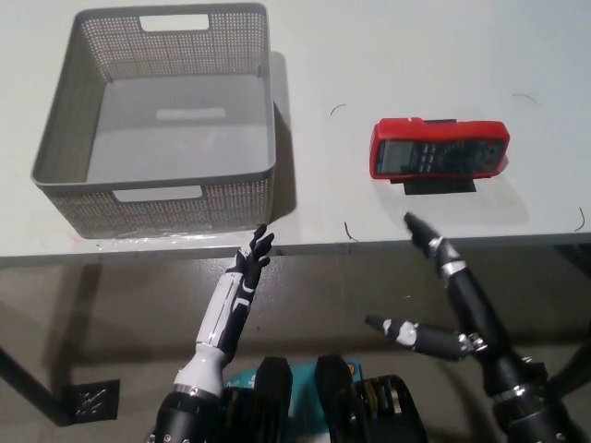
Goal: Use the right hand to pick up a multimeter on the right side and put it into a container on the left side
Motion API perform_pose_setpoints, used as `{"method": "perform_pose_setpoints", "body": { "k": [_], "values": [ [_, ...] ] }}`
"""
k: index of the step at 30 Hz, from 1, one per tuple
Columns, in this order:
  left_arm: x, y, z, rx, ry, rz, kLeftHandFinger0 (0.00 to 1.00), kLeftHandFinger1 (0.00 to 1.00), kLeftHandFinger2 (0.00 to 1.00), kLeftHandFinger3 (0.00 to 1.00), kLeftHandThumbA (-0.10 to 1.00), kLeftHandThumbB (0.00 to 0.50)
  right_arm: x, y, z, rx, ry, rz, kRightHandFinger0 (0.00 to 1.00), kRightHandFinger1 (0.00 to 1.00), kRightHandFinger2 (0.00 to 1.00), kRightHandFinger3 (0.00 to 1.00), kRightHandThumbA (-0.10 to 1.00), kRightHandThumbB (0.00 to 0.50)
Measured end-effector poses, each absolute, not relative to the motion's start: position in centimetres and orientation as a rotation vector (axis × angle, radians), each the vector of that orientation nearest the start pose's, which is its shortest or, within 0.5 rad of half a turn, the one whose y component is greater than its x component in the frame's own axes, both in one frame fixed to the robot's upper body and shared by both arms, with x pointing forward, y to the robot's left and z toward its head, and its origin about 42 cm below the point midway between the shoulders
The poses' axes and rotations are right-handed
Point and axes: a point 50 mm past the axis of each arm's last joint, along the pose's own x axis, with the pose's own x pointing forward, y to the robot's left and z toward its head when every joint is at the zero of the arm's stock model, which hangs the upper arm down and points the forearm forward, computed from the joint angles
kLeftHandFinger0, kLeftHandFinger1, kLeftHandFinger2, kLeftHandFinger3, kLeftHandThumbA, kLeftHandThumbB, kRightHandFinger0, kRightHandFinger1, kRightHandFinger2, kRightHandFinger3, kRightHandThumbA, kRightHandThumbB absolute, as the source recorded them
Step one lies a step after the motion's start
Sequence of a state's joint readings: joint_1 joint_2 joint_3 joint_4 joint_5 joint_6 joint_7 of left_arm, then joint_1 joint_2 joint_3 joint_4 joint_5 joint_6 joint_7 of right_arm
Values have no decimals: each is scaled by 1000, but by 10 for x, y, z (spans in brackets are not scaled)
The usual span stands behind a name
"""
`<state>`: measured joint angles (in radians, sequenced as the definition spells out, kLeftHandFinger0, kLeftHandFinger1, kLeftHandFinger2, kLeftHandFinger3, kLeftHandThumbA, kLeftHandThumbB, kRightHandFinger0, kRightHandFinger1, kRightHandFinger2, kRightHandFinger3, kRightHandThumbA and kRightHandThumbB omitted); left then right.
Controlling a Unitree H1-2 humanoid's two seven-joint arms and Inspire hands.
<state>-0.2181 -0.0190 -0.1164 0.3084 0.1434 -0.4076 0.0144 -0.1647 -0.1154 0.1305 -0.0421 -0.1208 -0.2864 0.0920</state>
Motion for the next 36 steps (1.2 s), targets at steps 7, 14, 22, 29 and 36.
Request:
{"method": "perform_pose_setpoints", "body": {
  "k": [7, 14, 22, 29, 36],
  "values": [
    [332, 153, 103, 122, -336, -196, 1000, 1000, 1000, 1000, 1000, 349, 327, -222, 261, -413, -727, 205, 1000, 1000, 1000, 1000, 1000, 310],
    [327, 154, 97, 120, -317, -193, 1000, 1000, 1000, 1000, 1000, 373, 356, -244, 324, -669, -752, 236, 1000, 1000, 1000, 1000, 990, 443],
    [323, 155, 93, 120, -304, -192, 1000, 1000, 1000, 1000, 1000, 385, 418, -235, 382, -948, -620, 337, 1000, 1000, 1000, 1000, 986, 450],
    [322, 154, 92, 120, -300, -198, 1000, 1000, 1000, 1000, 1000, 382, 490, -216, 399, -1097, -362, 421, 1000, 1000, 1000, 1000, 1000, 497],
    [322, 154, 91, 122, -299, -207, 1000, 1000, 1000, 1000, 1000, 396, 546, -216, 380, -1176, -31, 480, 1000, 1000, 1000, 1000, 1000, 500]
  ]
}}
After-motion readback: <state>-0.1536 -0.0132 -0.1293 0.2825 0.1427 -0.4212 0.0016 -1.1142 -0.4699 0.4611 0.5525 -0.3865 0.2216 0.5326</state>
